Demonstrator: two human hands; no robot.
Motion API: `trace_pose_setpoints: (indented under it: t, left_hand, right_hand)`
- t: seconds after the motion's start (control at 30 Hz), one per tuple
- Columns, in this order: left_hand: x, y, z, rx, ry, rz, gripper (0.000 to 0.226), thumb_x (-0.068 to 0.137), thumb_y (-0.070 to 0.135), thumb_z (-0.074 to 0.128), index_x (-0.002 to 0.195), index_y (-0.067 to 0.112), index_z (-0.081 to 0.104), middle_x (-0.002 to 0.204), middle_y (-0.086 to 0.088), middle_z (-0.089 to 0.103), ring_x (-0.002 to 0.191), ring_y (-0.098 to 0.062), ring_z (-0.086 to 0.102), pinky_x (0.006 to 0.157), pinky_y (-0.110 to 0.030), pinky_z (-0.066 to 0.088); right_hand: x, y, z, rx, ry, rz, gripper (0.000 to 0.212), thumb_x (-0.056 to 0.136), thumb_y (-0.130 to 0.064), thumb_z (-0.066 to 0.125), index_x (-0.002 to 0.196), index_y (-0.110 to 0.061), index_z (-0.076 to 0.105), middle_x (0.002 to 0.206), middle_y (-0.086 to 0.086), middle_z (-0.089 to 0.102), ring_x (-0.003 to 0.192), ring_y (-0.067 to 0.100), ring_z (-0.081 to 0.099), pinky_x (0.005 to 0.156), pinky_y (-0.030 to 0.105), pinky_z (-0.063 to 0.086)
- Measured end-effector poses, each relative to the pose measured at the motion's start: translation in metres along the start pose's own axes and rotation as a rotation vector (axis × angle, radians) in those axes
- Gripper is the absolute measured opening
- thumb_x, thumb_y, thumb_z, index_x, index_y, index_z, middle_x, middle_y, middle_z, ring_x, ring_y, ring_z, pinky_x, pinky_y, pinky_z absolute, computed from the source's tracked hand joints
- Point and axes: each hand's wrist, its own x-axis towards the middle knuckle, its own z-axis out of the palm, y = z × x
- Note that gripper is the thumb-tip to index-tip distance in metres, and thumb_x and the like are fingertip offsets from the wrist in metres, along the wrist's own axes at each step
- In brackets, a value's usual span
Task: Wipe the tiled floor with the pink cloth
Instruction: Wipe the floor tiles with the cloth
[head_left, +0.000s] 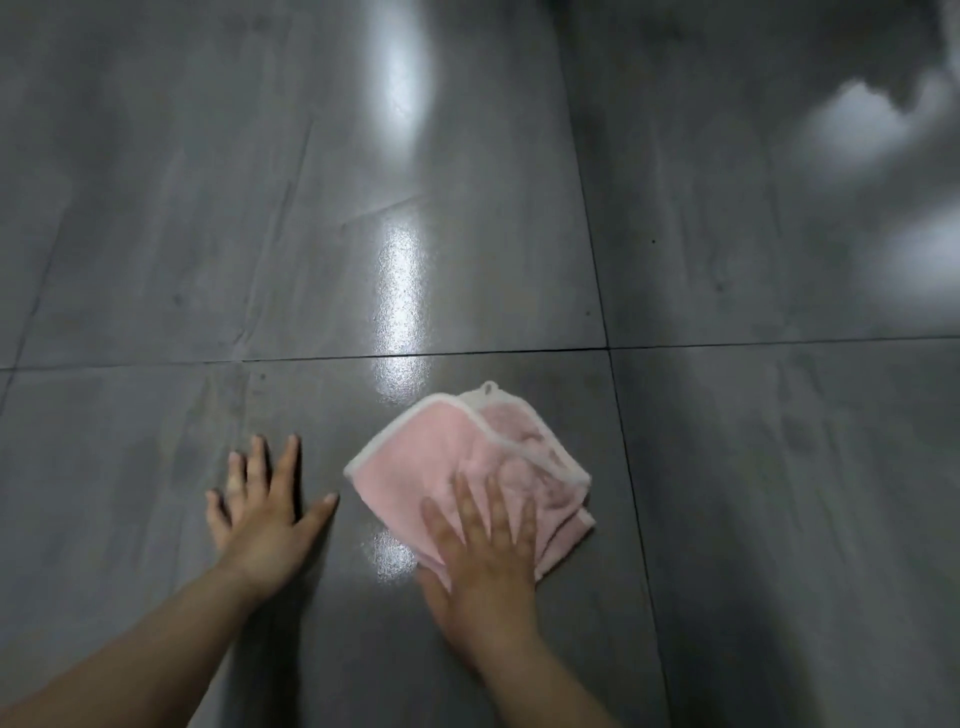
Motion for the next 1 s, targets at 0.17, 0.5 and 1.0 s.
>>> trace_pose_setpoints:
  t: [0.17, 0.5, 1.0]
  left_hand:
    - [-0.003, 0.004, -0.004, 0.003, -0.027, 0.010, 0.070, 0.087, 0.038, 0.049, 0.143, 0.027, 0.007, 0.156, -0.005, -0.008, 0.142, -0.022, -0.012, 0.114, -0.043, -0.004]
    - [-0.041, 0.092, 0.007, 0.005, -0.026, 0.533, 0.050, 0.072, 0.021, 0.049, 0.114, -0.006, 0.057, 0.114, -0.030, 0.060, 0.104, -0.049, 0.056, 0.091, -0.057, 0.042]
    - [-0.171, 0.308, 0.046, 0.171, -0.322, 1.039, 0.030, 0.078, -0.005, 0.060, 0.108, -0.004, 0.061, 0.111, -0.032, 0.062, 0.102, -0.048, 0.057, 0.090, -0.053, 0.041]
  right_hand:
    - [0.004, 0.101, -0.020, -0.125, 0.047, -0.135, 0.053, 0.072, -0.026, 0.045, 0.125, -0.024, 0.041, 0.134, 0.006, 0.048, 0.119, 0.032, 0.047, 0.099, 0.048, 0.035]
    - [-0.041, 0.151, -0.111, 0.220, 0.100, 0.384, 0.049, 0.071, -0.015, 0.036, 0.110, -0.015, 0.066, 0.114, 0.018, 0.066, 0.094, 0.029, 0.068, 0.074, 0.030, 0.054]
    - [-0.292, 0.138, -0.221, 0.766, 0.766, 1.420, 0.036, 0.090, -0.004, 0.052, 0.123, -0.016, 0.052, 0.106, -0.010, 0.056, 0.102, 0.001, 0.051, 0.069, -0.010, 0.030]
